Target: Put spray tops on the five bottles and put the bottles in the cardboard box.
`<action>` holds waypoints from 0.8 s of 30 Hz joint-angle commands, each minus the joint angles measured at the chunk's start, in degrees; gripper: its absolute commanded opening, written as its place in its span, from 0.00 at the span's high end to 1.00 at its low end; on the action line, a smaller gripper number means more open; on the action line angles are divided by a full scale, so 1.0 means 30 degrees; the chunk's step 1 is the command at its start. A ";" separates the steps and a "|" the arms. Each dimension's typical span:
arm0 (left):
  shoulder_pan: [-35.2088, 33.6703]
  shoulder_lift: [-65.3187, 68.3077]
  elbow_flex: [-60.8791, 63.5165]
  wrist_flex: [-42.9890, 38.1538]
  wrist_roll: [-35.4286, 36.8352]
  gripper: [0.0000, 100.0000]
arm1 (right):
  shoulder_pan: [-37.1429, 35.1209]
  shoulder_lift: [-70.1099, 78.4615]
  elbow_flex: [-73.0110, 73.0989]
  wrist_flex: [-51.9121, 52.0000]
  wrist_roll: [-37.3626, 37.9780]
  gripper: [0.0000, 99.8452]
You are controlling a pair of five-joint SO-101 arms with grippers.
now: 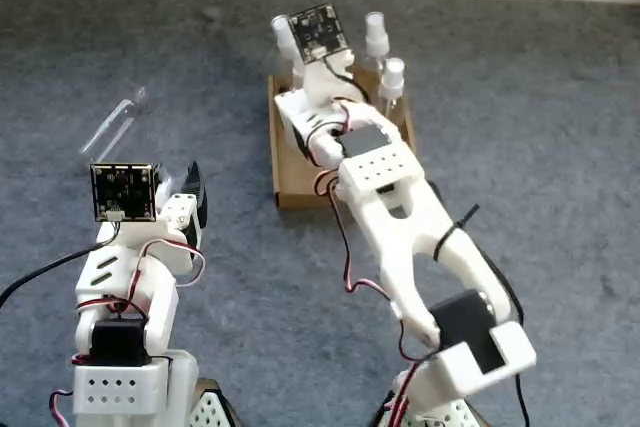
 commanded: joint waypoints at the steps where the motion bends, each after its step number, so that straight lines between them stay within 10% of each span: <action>1: -0.0103 -0.0015 -0.0103 -0.0410 0.0176 0.89 | -0.0366 -0.2447 -0.1187 0.1832 0.0147 0.79; 24: -0.0571 0.0220 -0.1421 -0.0088 -0.0264 0.89 | 0.1333 -1.5018 0.7927 1.1766 0.0908 1.00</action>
